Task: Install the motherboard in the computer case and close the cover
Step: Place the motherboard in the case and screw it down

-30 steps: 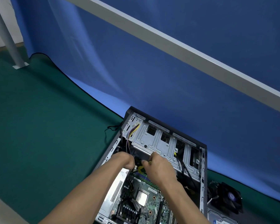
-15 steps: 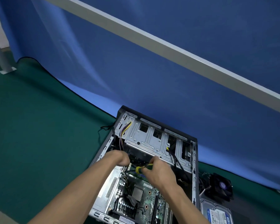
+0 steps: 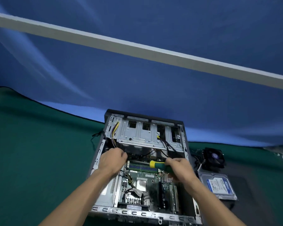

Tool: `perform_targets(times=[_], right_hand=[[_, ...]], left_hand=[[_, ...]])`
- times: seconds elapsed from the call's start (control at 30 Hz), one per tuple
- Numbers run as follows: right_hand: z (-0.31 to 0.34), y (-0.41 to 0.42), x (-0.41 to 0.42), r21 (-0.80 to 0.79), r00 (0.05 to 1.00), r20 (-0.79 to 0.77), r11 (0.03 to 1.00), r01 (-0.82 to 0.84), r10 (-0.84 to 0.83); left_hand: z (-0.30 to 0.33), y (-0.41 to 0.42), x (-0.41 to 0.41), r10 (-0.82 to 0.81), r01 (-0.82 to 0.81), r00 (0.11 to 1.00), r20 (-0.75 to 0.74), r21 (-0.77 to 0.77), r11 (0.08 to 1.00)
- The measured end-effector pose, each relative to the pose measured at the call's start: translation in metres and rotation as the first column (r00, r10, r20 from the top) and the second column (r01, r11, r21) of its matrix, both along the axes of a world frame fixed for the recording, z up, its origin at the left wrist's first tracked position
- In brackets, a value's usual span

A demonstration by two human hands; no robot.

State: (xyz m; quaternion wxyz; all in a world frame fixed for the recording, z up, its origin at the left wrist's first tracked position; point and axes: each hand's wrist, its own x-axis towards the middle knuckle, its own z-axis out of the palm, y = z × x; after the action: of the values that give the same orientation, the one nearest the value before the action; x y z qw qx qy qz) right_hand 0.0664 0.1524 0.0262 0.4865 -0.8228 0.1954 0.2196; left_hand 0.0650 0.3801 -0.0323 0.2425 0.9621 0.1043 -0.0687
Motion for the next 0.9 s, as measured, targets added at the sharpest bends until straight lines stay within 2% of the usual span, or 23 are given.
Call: perform_targets(times=[0.13, 0.27, 0.4, 0.53, 0.7, 0.8, 0.9], right_hand=[[0.006, -0.031, -0.011, 0.300, 0.981, -0.104, 0.935, 0.187, -0.162], [0.008, -0.059, -0.021, 0.634, 0.974, -0.224, 0.752, 0.181, -0.046], [0.006, -0.079, -0.025, 0.787, 0.988, -0.154, 0.604, 0.131, -0.014], [0.006, -0.095, -0.027, 0.732, 0.987, -0.116, 0.661, 0.163, -0.115], [-0.010, -0.134, -0.039, 0.502, 0.981, 0.032, 0.852, 0.149, -0.190], [-0.032, -0.154, -0.049, 0.423, 0.974, 0.065, 0.890, 0.170, -0.217], [-0.059, -0.172, -0.059, 0.347, 0.981, 0.021, 0.922, 0.172, -0.191]], left_hand=[[0.006, -0.012, -0.004, 0.157, -0.132, 0.979, 0.128, -0.181, 0.975], [0.015, -0.039, -0.009, 0.169, -0.117, 0.961, 0.219, -0.229, 0.966], [0.022, -0.075, -0.012, 0.068, -0.020, 0.978, 0.195, -0.235, 0.972], [0.028, -0.119, -0.017, -0.032, 0.072, 0.987, 0.158, -0.254, 0.965], [0.028, -0.179, -0.024, -0.091, 0.112, 0.990, 0.104, -0.211, 0.971], [0.026, -0.209, -0.030, -0.067, 0.083, 0.993, 0.093, -0.178, 0.980], [0.022, -0.231, -0.033, -0.046, 0.057, 0.996, 0.080, -0.148, 0.987]])
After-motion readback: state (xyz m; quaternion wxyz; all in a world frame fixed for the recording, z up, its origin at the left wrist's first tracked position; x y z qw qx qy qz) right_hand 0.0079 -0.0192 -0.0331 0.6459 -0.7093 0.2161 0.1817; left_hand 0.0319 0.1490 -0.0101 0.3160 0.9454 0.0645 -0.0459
